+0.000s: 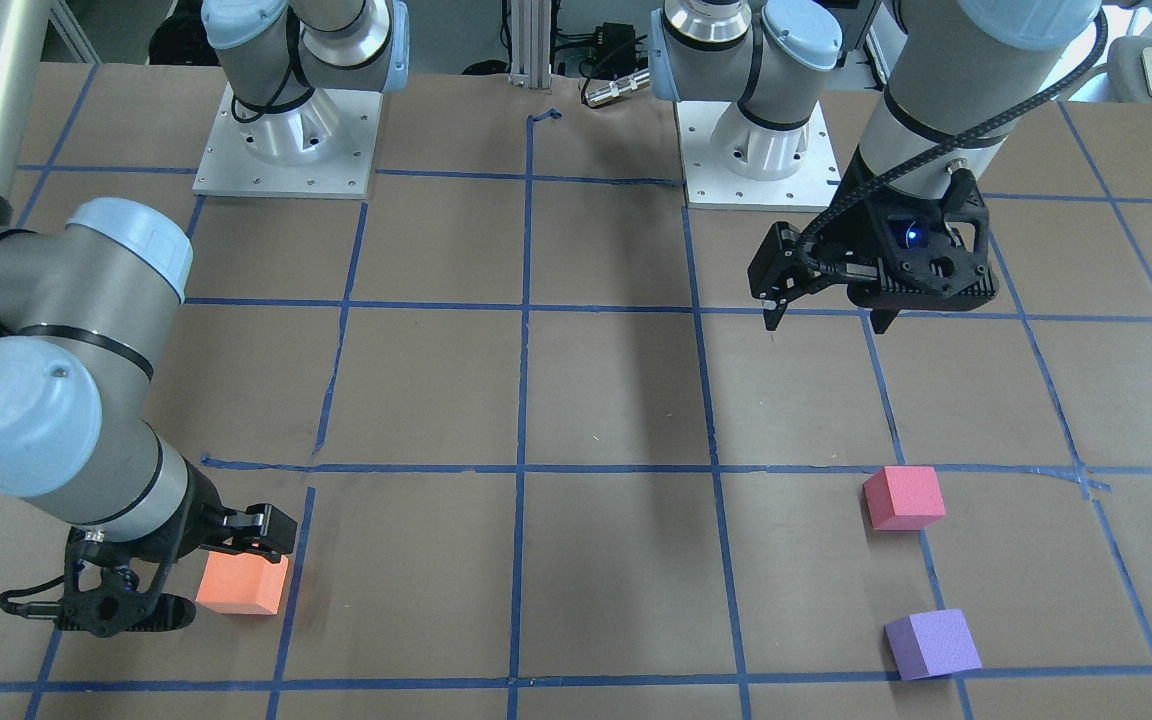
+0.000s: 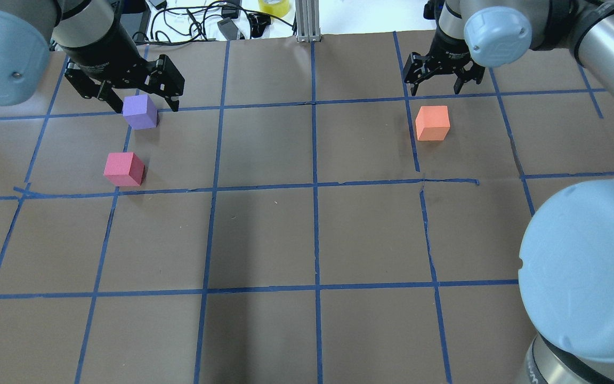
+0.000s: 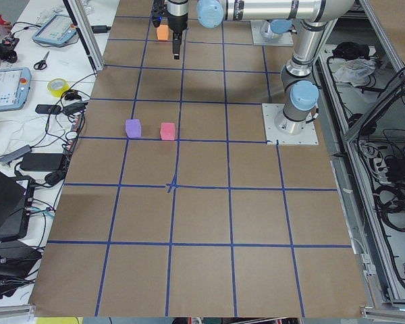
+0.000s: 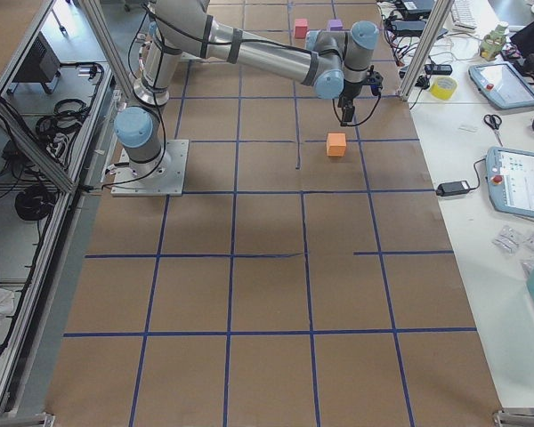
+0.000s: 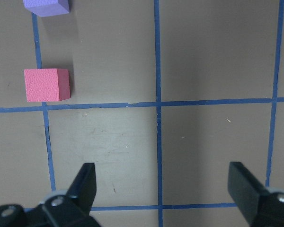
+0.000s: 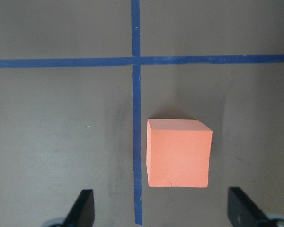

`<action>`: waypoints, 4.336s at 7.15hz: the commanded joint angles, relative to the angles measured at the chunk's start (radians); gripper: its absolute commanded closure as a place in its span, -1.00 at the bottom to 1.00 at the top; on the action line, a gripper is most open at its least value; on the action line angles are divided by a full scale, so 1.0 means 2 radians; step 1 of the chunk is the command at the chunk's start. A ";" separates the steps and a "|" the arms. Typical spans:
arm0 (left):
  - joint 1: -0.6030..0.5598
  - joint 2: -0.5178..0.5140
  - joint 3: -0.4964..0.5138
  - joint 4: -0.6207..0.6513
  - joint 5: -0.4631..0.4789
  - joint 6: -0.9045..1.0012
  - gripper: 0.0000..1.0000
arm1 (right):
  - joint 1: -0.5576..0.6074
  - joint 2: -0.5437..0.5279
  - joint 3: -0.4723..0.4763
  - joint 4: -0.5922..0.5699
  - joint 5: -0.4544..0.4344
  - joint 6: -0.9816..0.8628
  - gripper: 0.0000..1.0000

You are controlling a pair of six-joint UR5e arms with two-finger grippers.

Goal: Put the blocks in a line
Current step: 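Lower the right gripper onto the orange cube and close it, then carry the orange cube with the right gripper toward the table center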

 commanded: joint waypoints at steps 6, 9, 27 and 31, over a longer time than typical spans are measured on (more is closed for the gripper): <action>0.000 0.000 -0.002 0.001 0.000 0.000 -1.00 | -0.024 0.034 0.073 -0.121 0.004 -0.036 -0.84; 0.000 0.000 -0.002 0.001 0.000 0.000 -1.00 | -0.024 0.040 0.069 -0.122 0.008 -0.031 -0.41; 0.078 0.005 0.003 -0.030 0.005 0.021 -1.00 | 0.235 0.119 -0.068 -0.124 0.014 0.275 -1.00; 0.077 0.005 0.004 -0.030 0.005 0.021 -1.00 | 0.232 0.091 -0.070 -0.116 0.011 0.268 -1.00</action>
